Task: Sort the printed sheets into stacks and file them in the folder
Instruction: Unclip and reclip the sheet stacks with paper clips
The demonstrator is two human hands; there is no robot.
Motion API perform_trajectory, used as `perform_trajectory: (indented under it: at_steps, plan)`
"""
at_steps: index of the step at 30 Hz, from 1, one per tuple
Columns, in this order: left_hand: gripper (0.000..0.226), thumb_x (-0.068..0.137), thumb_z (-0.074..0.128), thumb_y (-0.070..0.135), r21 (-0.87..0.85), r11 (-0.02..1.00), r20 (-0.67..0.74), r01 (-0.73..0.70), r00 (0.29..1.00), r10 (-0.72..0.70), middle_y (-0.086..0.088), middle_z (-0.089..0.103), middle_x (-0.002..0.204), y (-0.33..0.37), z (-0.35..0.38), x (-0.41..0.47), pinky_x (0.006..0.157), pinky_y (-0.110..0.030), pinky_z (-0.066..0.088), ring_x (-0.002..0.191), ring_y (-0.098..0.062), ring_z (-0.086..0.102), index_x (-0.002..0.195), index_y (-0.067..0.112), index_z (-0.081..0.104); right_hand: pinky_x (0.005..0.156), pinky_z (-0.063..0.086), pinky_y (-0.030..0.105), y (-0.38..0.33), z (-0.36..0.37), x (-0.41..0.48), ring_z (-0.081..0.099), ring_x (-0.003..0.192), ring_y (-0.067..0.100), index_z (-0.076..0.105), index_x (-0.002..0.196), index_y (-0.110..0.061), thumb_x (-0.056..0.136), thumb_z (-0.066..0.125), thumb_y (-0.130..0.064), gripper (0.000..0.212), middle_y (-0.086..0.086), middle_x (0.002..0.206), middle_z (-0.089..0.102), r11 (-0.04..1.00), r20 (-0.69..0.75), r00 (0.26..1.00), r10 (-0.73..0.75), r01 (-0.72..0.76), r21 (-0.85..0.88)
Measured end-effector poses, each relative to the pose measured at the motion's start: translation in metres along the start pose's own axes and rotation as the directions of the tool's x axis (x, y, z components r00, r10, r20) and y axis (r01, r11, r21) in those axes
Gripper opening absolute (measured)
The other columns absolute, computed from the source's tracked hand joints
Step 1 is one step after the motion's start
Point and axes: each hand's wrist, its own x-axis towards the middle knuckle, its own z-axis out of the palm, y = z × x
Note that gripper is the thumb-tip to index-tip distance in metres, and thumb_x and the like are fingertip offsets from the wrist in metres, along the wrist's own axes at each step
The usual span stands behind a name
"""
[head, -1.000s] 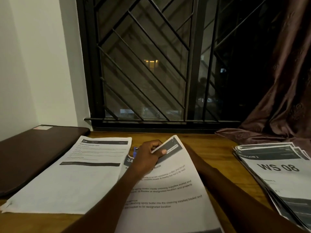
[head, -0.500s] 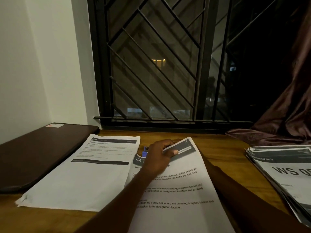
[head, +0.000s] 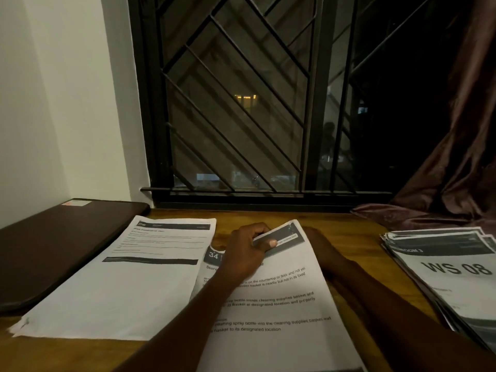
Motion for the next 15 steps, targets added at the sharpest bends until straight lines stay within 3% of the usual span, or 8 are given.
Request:
perform_trajectory:
  at_steps: [4, 6, 8, 12, 13, 15]
  plan:
    - [0.012, 0.086, 0.068, 0.017, 0.008, 1.000, 0.011, -0.024, 1.000, 0.023, 0.007, 0.072, 0.086, -0.005, 0.003, 0.004, 0.067, -0.021, 0.048, 0.076, -0.007, 0.066, 0.083, 0.029, 0.069, 0.087, 0.053, 0.037, 0.029, -0.021, -0.009, 0.060, 0.101, 0.012, 0.067, 0.101, -0.039, 0.084, 0.070, -0.030, 0.020, -0.009, 0.111, 0.061, 0.988, -0.047, 0.992, 0.113, -0.118, -0.102]
    - [0.013, 0.086, 0.068, 0.017, 0.013, 1.000, 0.030, -0.021, 0.999, 0.020, 0.008, 0.073, 0.089, -0.004, 0.006, 0.004, 0.065, -0.018, 0.047, 0.075, -0.002, 0.065, 0.095, 0.025, 0.073, 0.086, 0.054, 0.036, 0.040, -0.020, -0.007, 0.060, 0.100, 0.007, 0.066, 0.104, -0.044, 0.077, 0.069, -0.048, 0.028, -0.014, 0.109, 0.064, 0.986, -0.033, 0.997, 0.073, -0.077, -0.146]
    - [0.011, 0.087, 0.068, 0.016, 0.058, 0.997, 0.045, -0.051, 0.998, 0.048, 0.014, 0.069, 0.079, -0.003, 0.007, 0.003, 0.060, -0.010, 0.041, 0.067, 0.004, 0.060, 0.094, 0.022, 0.074, 0.083, 0.054, 0.037, 0.039, -0.011, -0.005, 0.060, 0.100, 0.011, 0.062, 0.110, -0.047, 0.070, 0.064, -0.063, 0.043, -0.014, 0.107, 0.065, 0.975, -0.042, 0.997, 0.058, -0.065, -0.212]
    - [0.007, 0.087, 0.066, 0.020, 0.187, 0.977, 0.061, -0.100, 0.994, 0.090, 0.011, 0.067, 0.072, -0.001, 0.008, 0.000, 0.063, -0.019, 0.044, 0.069, -0.003, 0.059, 0.086, 0.023, 0.072, 0.074, 0.048, 0.028, 0.039, 0.000, -0.001, 0.059, 0.092, 0.015, 0.068, 0.098, -0.031, 0.079, 0.069, -0.044, 0.023, -0.006, 0.098, 0.064, 0.936, -0.125, 0.992, -0.004, -0.041, -0.350]
    - [0.007, 0.087, 0.065, 0.022, 0.224, 0.968, 0.064, -0.109, 0.993, 0.097, 0.009, 0.068, 0.074, -0.001, 0.008, 0.000, 0.065, -0.022, 0.044, 0.071, -0.007, 0.060, 0.085, 0.024, 0.072, 0.068, 0.046, 0.023, 0.033, -0.004, -0.006, 0.060, 0.085, 0.011, 0.067, 0.091, -0.029, 0.082, 0.069, -0.038, 0.014, -0.007, 0.091, 0.065, 0.965, -0.161, 0.987, 0.014, -0.056, -0.257]
    - [0.007, 0.087, 0.064, 0.025, 0.285, 0.951, 0.066, -0.121, 0.992, 0.106, 0.009, 0.067, 0.075, -0.001, 0.010, 0.000, 0.065, -0.023, 0.043, 0.073, -0.009, 0.059, 0.083, 0.025, 0.070, 0.056, 0.043, 0.021, 0.025, -0.018, -0.019, 0.060, 0.067, 0.009, 0.062, 0.087, -0.023, 0.087, 0.066, -0.031, 0.009, -0.002, 0.081, 0.065, 0.983, -0.210, 0.965, 0.160, -0.136, 0.125]
